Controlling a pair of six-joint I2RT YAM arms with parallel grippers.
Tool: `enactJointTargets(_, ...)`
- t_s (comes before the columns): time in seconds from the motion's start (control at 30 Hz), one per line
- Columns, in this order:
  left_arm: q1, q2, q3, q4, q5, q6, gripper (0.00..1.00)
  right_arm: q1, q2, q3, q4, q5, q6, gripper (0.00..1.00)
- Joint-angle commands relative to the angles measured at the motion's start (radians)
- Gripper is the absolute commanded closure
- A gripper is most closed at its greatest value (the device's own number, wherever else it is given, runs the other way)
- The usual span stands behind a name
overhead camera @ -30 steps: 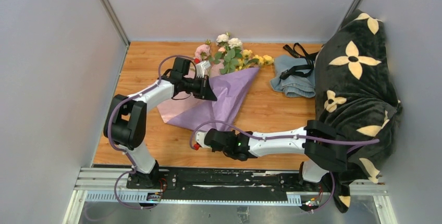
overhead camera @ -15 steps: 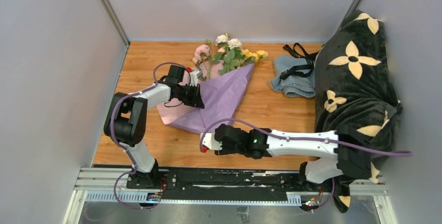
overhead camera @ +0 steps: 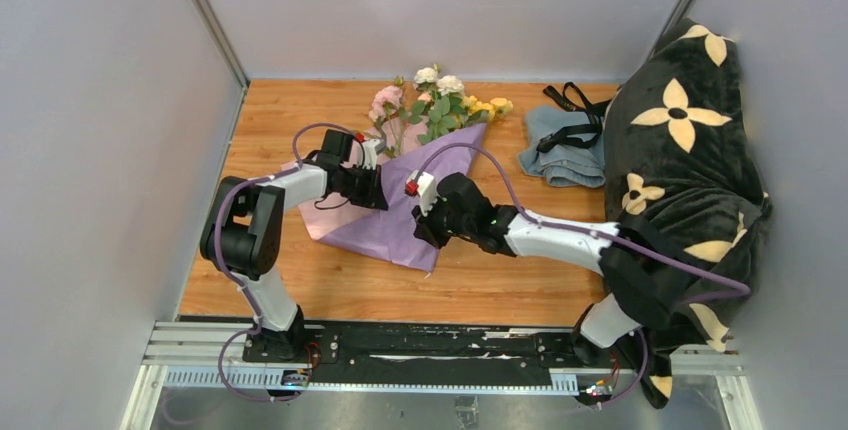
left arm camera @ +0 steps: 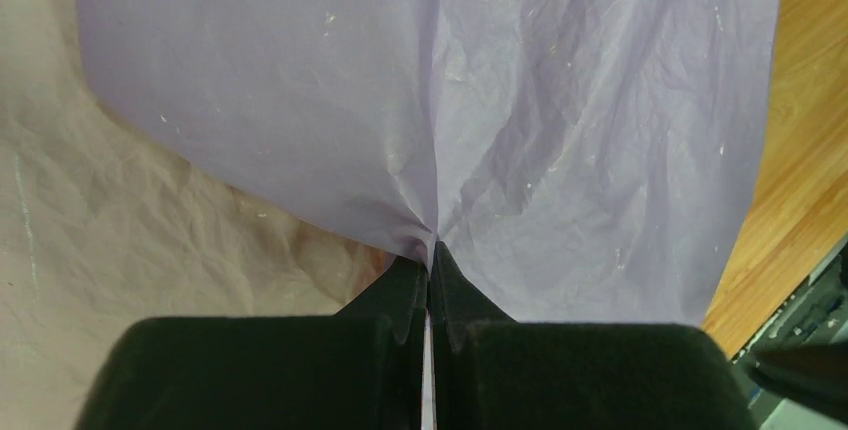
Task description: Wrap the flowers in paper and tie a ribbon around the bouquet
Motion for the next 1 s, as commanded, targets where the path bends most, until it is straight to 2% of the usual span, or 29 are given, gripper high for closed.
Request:
enactJointTargets(0.0,0.009,0.022,-0.01,0.004,-0.027,0.019,1.0,-0.118,0.118,-0.008,0.014,-0.095,0.208,0.97)
enactJointTargets(0.1,0.008,0.014,-0.012,0.002,-0.044,0.031,1.0,-0.249,0.123,-0.077,-0.006,-0.108,0.292,1.0)
enactJointTargets(0.2,0.008,0.013,-0.01,-0.001,-0.057,0.04,1.0,-0.367,0.082,-0.125,-0.071,-0.123,0.303,1.0)
enactJointTargets(0.37,0.007,0.017,-0.009,-0.002,-0.037,0.035,1.0,-0.474,-0.043,-0.122,-0.211,-0.035,0.272,1.0)
enactJointTargets(0.4,0.008,0.016,-0.009,-0.001,-0.034,0.034,1.0,-0.481,-0.052,-0.106,-0.222,-0.041,0.256,0.97)
enactJointTargets(0.43,0.008,0.015,-0.009,-0.001,-0.032,0.034,1.0,-0.483,-0.052,-0.084,-0.227,-0.053,0.233,0.91)
enactJointTargets(0.5,0.007,0.013,-0.011,0.0,-0.033,0.035,1.0,-0.492,-0.027,-0.027,-0.228,-0.084,0.215,0.65)
enactJointTargets(0.53,0.008,0.011,-0.01,0.001,-0.034,0.036,1.0,-0.506,-0.004,0.001,-0.216,-0.105,0.229,0.58)
enactJointTargets(0.57,0.007,0.009,-0.013,0.0,-0.033,0.037,1.0,-0.531,0.023,0.028,-0.187,-0.129,0.273,0.51)
enactJointTargets(0.63,0.007,0.005,-0.014,0.001,-0.036,0.039,1.0,-0.582,0.093,0.054,-0.099,-0.176,0.362,0.3)
enactJointTargets(0.67,0.007,0.004,-0.015,-0.001,-0.038,0.04,1.0,-0.599,0.152,0.085,-0.067,-0.19,0.391,0.26)
enactJointTargets(0.83,0.007,0.003,-0.02,-0.001,-0.041,0.045,1.0,-0.634,0.391,0.257,-0.026,-0.334,0.463,0.26)
enactJointTargets(0.97,0.007,0.009,-0.015,-0.006,-0.044,0.049,1.0,-0.634,0.537,0.363,-0.013,-0.453,0.486,0.37)
